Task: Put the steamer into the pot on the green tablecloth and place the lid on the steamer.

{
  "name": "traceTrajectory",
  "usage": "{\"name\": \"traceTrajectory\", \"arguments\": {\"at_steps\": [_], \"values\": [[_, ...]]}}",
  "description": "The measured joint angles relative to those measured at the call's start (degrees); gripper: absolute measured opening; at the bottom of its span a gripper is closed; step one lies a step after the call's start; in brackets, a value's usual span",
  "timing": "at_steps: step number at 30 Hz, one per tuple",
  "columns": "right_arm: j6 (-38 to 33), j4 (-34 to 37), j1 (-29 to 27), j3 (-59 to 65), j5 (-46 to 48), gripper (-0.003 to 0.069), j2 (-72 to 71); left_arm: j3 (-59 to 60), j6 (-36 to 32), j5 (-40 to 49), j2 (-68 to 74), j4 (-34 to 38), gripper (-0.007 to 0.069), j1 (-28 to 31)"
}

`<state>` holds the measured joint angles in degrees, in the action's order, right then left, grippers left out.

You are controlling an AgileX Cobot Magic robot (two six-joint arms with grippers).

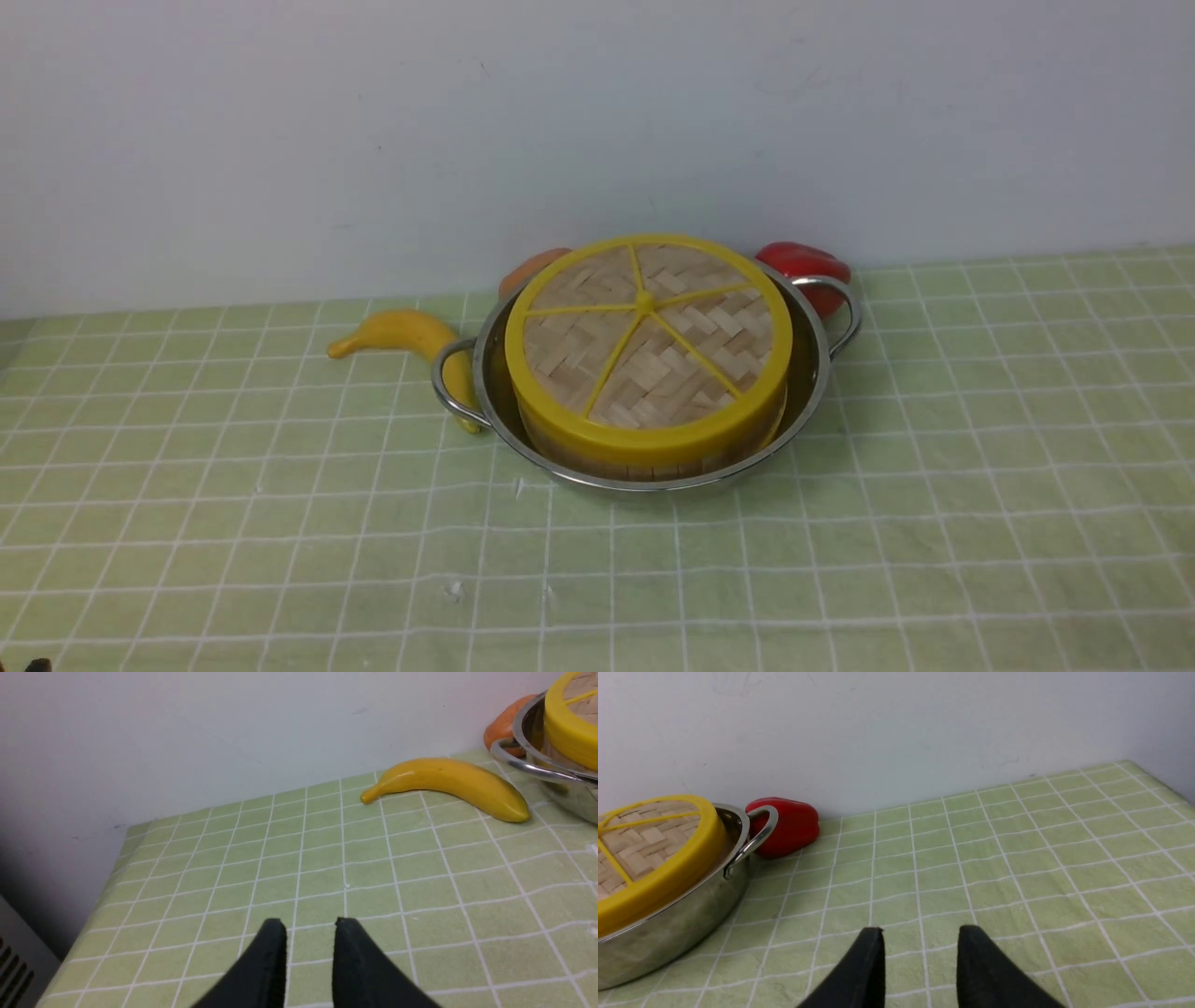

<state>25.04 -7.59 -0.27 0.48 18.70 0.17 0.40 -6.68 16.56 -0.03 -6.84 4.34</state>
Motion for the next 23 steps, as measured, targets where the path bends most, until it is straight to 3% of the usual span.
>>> {"name": "traceTrajectory", "arguments": {"at_steps": [23], "values": [[0.0,0.0,0.0,0.0,-0.13,0.024,0.0,0.0,0.0,0.0,0.0,0.0,0.0191,0.05]]}}
